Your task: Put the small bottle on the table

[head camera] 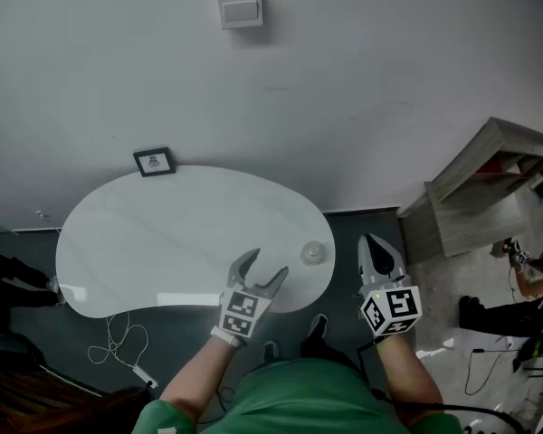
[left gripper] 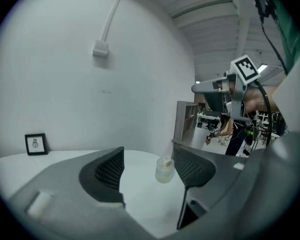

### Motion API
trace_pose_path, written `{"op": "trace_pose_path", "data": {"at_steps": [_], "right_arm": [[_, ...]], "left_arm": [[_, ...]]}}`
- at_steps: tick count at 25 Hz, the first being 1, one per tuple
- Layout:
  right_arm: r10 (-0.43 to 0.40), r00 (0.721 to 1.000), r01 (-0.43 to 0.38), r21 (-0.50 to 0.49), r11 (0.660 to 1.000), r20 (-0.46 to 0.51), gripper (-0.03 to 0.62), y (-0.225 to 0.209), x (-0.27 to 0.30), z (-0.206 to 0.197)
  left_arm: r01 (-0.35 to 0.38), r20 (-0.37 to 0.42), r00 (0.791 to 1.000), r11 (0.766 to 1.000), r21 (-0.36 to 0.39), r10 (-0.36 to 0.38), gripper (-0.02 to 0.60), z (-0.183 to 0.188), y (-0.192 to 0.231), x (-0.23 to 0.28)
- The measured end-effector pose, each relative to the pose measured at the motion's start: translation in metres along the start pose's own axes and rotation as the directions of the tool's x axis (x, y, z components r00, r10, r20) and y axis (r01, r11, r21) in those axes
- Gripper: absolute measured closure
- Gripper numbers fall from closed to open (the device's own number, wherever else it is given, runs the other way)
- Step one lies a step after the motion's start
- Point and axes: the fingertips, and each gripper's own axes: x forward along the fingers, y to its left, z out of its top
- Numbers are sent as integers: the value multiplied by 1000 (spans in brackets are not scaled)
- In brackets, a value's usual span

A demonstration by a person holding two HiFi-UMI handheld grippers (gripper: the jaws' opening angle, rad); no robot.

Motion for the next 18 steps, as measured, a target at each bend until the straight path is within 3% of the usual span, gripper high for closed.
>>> {"op": "trace_pose_path", "data": {"at_steps": [5,8,14,18], "right_arm": [[-35,997,36,-10,999,68,592,29,-19,26],[-64,992,65,-12,998,113,592,41,-36,41],[-113,983,119,-33,992,146,592,61,-66,57],[-114,978,122,-37,992,173,592,72,-83,64]], "left_arm": [[10,165,986,1000,28,-15,392,61,9,-39],[8,230,973,999,40,-17,442,92,9,-59],[36,291,956,999,19,-40,550,122,8,-94],[45,302,953,999,-13,-39,568,125,6,-109]]}}
